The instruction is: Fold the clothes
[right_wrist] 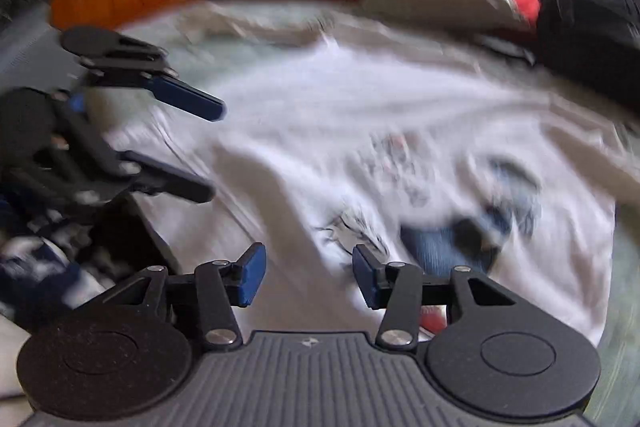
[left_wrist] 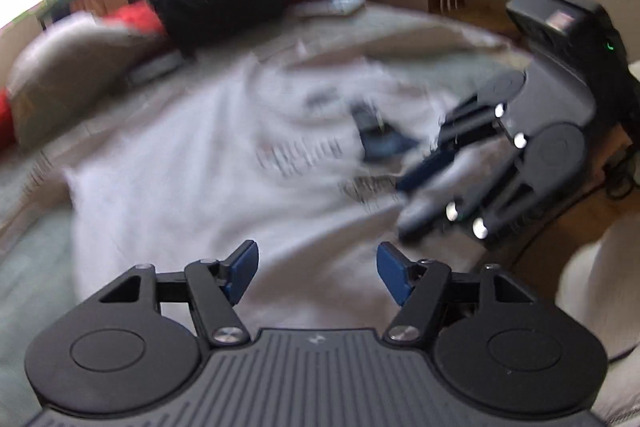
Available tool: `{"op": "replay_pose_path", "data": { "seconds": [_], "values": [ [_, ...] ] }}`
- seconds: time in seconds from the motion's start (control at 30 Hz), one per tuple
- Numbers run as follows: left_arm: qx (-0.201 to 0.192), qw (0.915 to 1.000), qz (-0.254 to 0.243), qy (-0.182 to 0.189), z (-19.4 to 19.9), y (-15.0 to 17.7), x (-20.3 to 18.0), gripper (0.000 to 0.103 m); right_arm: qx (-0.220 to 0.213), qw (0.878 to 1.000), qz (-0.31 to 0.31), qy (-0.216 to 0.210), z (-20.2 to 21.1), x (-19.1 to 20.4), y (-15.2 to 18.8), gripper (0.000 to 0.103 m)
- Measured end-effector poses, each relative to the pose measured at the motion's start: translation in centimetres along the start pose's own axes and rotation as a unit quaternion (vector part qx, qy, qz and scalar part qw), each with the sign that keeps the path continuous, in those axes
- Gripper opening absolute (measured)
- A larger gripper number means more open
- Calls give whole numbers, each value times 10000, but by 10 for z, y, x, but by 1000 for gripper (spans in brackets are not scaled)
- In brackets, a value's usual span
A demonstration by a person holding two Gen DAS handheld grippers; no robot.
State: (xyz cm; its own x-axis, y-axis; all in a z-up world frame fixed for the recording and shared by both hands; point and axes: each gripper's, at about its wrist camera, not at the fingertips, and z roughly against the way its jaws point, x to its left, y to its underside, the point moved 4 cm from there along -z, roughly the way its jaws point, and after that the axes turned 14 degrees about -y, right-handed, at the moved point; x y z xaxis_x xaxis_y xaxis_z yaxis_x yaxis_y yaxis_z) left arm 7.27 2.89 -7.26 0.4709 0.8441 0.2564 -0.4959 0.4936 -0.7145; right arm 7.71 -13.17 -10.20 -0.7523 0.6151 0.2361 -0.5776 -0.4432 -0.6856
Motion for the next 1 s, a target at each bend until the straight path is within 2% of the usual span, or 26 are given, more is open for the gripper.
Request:
{"op": "replay_pose_path", "data": {
  "seconds": [0.07,0.13,0.17,0.23,0.27,0.37,0.47,0.53,0.6,0.67,0.77,0.83,0.9,1.0],
  "values": [
    [204,9998,42,44,-2,19,-5,67,-83,9996,-265,-34,9,-6,14,54],
    [405,9991,82,91,-4,38,-11,76,28,9992,-386,-44,22,-4,26,55],
    [483,9987,63,166,1,39,-14,77,107,9991,-403,-48,28,-3,30,55],
    [625,9976,-48,279,9,37,-14,77,263,9987,-407,-122,36,-2,27,59],
    [522,9984,-60,214,10,29,-9,77,317,9986,-383,-170,38,-2,20,59],
    [217,9997,-89,17,15,6,5,78,-64,9998,-136,136,44,-15,-13,69],
    [141,9995,269,-97,-6,-15,19,78,-295,9988,-141,353,34,-46,-36,70],
    [276,9984,498,-52,-25,-17,21,78,-234,9977,-370,520,25,-72,-36,70],
    [657,9960,603,40,-40,-3,16,78,-176,9961,-650,561,26,-94,-21,72],
    [534,9974,481,-6,-36,11,11,82,-184,9940,-941,525,34,-112,-5,72],
    [696,9972,285,0,-23,8,13,83,-173,9902,-1203,683,57,-120,-1,73],
    [547,9984,116,-71,-19,-4,18,83,-281,9881,-1273,813,66,-129,-13,76],
    [398,9988,53,-268,-23,-17,25,83,-566,9852,-1397,814,67,-146,-37,76],
    [341,9982,263,-417,-37,-32,34,83,-991,9792,-1635,676,56,-177,-76,77]
  ]
}}
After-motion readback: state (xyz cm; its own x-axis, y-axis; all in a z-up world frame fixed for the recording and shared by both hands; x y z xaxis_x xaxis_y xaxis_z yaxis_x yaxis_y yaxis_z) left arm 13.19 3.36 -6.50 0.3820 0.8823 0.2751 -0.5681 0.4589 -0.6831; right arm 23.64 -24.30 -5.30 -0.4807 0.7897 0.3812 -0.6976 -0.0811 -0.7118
